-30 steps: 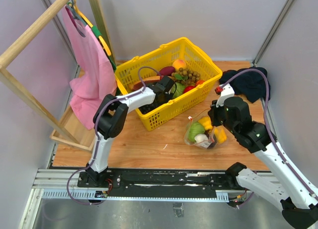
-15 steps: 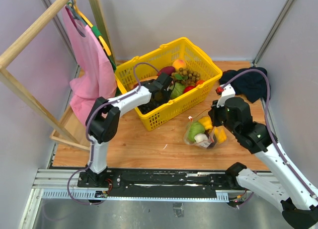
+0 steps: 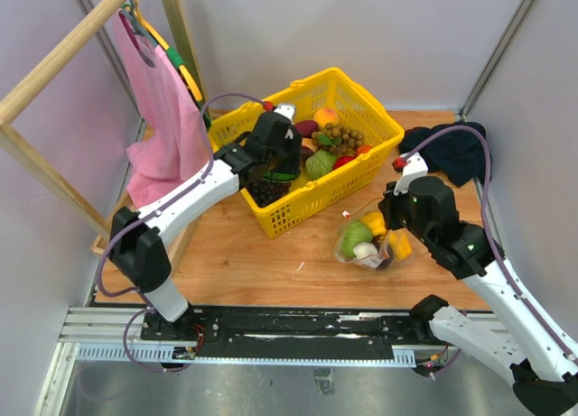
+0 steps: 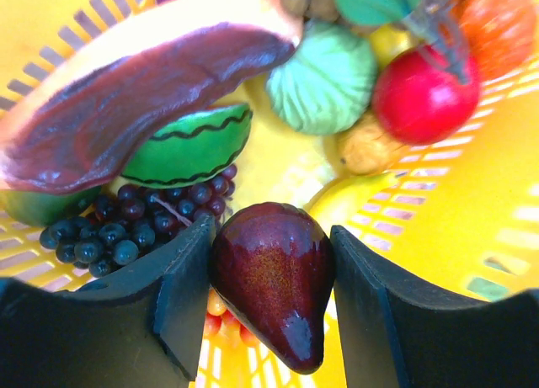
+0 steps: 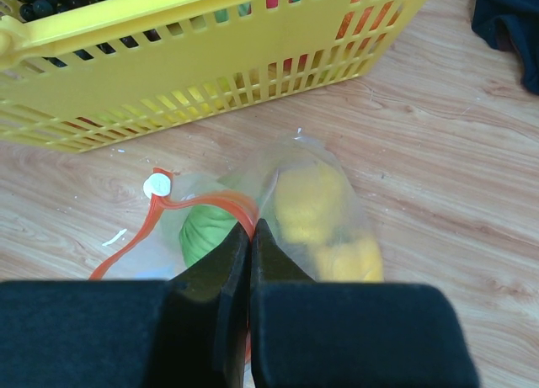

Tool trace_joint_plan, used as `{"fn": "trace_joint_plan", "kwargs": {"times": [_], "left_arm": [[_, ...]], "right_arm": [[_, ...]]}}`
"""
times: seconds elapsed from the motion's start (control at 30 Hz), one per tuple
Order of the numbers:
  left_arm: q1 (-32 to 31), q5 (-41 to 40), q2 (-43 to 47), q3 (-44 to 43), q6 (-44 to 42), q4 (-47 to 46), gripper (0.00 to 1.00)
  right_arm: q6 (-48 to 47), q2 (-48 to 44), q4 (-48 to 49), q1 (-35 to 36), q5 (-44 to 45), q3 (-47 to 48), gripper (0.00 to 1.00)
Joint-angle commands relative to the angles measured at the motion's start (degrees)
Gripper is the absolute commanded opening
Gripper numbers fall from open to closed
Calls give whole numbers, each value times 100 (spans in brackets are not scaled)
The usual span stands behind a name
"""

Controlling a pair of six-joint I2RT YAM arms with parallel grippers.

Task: Place the food in the zip-top bag and seal the zipper
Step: Pick up the fake fruit from the bin.

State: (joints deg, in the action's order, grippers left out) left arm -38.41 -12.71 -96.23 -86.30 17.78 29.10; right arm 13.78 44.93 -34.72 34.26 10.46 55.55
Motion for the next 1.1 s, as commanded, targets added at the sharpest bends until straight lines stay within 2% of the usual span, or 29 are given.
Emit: {"fn": "trace_joint_plan", "kwargs": {"times": [0.0, 0.3, 0.6, 0.87, 1.07], "left_arm": [[-72, 260, 643, 259, 55, -600, 25], [-506, 866, 1561, 708, -122, -1228, 26], [-1315, 1483, 2298, 1504, -267, -2256, 26], [-2124, 1579, 2185, 1987, -397, -3092, 26], [-2499, 1595, 1801, 2207, -402, -3718, 27]], "right_arm": [[162, -57, 182, -88, -56, 87, 1], [232, -28, 227, -92, -130, 96, 1], [294, -58, 261, -86, -184, 82, 1], [325, -88, 273, -90, -246, 77, 1], [334, -103, 273, -91, -287, 69, 1]]}}
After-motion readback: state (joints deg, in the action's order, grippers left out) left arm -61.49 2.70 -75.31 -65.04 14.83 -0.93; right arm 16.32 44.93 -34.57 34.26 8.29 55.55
